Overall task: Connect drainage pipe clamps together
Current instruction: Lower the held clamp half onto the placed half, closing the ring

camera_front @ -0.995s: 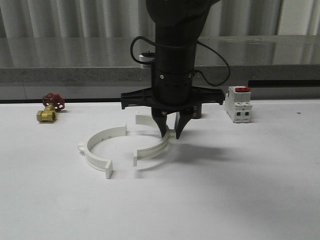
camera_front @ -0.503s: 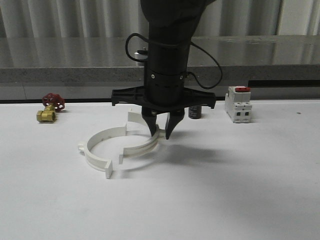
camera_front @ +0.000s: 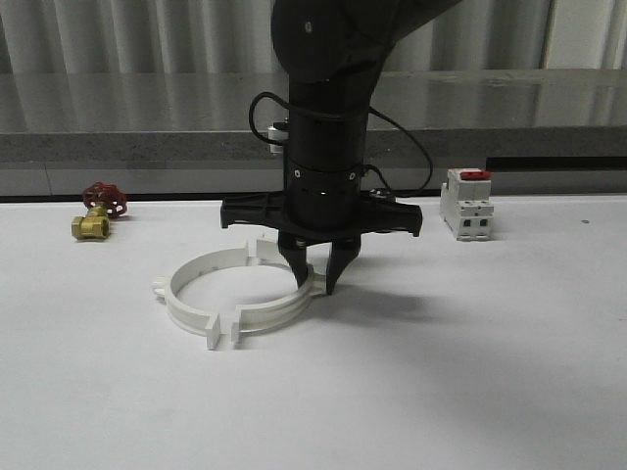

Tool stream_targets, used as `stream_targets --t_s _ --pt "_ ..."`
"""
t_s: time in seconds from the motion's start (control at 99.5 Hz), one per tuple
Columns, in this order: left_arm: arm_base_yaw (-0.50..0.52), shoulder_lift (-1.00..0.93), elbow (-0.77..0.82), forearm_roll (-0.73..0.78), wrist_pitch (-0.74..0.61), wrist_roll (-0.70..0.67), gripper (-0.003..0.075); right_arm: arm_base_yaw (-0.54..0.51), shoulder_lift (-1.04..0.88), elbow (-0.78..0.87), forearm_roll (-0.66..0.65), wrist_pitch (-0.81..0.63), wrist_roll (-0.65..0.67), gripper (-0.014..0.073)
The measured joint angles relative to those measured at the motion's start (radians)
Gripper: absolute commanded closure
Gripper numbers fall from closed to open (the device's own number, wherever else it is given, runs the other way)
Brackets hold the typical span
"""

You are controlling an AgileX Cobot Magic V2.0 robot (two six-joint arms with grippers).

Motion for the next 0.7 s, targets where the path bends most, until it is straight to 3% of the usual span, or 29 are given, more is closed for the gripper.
stream_targets --t_s 0.704 --pt "0.000 0.000 0.000 0.000 0.000 0.000 0.0741 0.020 0.008 -0.002 0.006 0.002 0.046 0.0553"
